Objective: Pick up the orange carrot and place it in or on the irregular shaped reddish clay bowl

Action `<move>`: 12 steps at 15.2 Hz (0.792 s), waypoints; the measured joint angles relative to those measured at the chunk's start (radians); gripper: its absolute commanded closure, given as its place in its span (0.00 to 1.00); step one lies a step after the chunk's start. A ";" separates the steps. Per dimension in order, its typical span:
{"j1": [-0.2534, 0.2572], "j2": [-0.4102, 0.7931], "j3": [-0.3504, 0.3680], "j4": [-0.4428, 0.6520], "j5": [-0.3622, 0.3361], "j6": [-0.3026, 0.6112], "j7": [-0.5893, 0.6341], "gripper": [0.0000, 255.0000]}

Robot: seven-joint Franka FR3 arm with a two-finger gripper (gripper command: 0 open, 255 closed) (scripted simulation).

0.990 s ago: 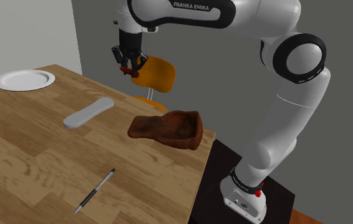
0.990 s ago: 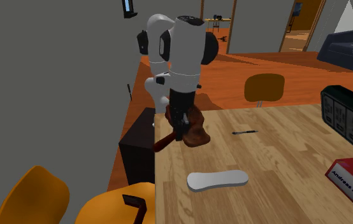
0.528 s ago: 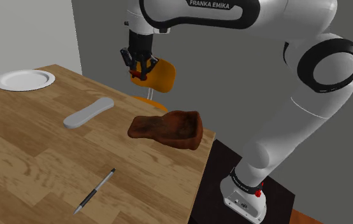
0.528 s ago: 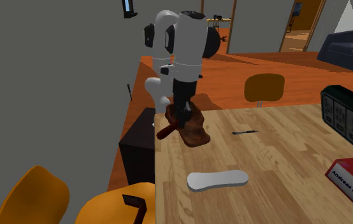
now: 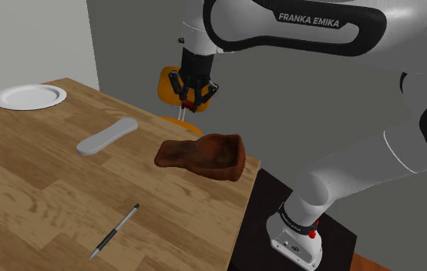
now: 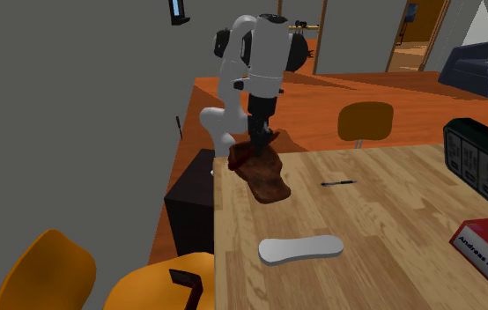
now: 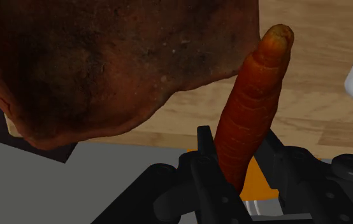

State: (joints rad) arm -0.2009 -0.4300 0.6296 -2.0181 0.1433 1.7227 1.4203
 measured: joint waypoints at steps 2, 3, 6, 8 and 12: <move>0.029 -0.086 -0.030 -0.068 0.036 -0.014 -0.020 1.00; 0.046 -0.126 -0.038 -0.098 0.053 -0.022 -0.020 1.00; 0.092 -0.238 -0.068 -0.171 0.090 -0.059 -0.026 1.00; 0.110 -0.276 -0.071 -0.209 0.105 -0.058 -0.025 1.00; 0.122 -0.296 -0.062 -0.272 0.120 -0.015 -0.024 1.00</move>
State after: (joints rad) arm -0.0791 -0.7259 0.5673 -2.2905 0.2636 1.7082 1.3961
